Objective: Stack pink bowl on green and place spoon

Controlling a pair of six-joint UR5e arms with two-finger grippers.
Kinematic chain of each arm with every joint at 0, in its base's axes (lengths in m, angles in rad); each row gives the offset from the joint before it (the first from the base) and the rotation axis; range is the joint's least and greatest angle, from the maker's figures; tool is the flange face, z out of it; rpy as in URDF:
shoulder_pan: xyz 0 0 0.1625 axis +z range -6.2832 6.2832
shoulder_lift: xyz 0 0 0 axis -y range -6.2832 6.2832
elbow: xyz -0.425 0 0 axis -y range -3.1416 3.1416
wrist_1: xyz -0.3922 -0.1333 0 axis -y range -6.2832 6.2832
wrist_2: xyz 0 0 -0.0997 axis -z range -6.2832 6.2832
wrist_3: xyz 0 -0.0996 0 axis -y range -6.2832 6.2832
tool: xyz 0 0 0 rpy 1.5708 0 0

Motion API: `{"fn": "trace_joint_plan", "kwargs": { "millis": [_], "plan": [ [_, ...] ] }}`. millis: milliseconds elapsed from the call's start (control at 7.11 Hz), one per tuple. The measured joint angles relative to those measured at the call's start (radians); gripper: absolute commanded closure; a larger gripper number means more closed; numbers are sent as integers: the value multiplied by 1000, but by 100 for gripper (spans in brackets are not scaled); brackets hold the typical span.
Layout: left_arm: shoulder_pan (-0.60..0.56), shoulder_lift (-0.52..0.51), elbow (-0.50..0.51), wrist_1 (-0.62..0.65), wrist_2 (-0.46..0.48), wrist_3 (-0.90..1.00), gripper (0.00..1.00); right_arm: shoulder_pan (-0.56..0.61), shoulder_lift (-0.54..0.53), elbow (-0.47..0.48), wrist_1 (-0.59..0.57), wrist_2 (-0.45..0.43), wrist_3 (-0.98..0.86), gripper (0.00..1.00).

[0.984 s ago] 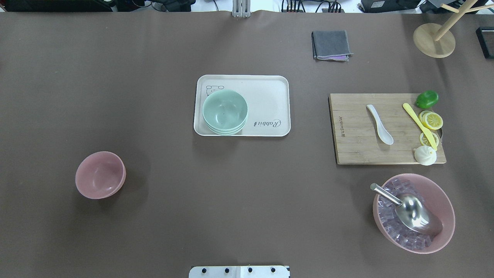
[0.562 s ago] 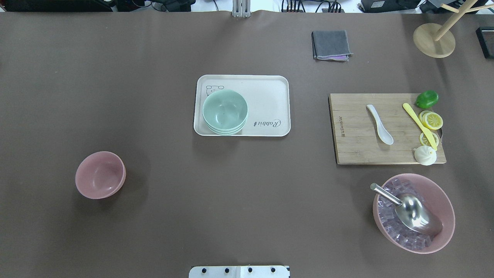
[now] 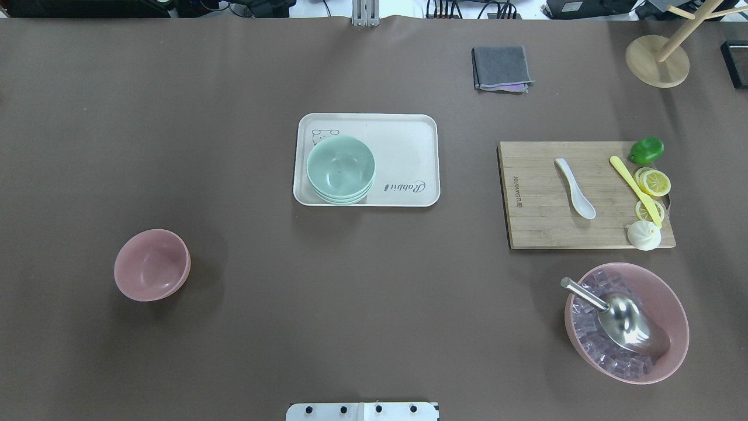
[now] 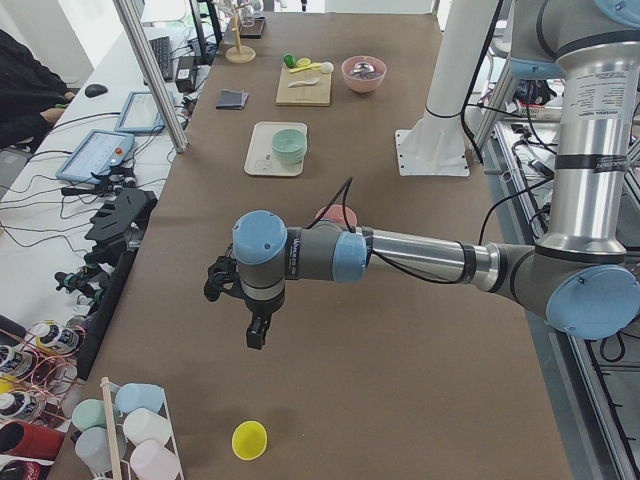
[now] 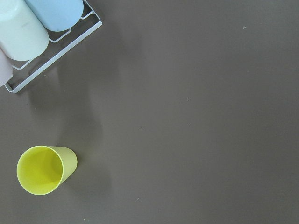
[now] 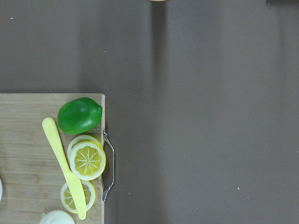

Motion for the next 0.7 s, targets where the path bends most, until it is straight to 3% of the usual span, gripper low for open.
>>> {"fn": "trace_joint_plan", "kwargs": {
  "millis": [703],
  "plan": [
    [1,-1,-2,-3,-2,-1,1,-9,1,2,7,-19,-2,0]
  ]
}}
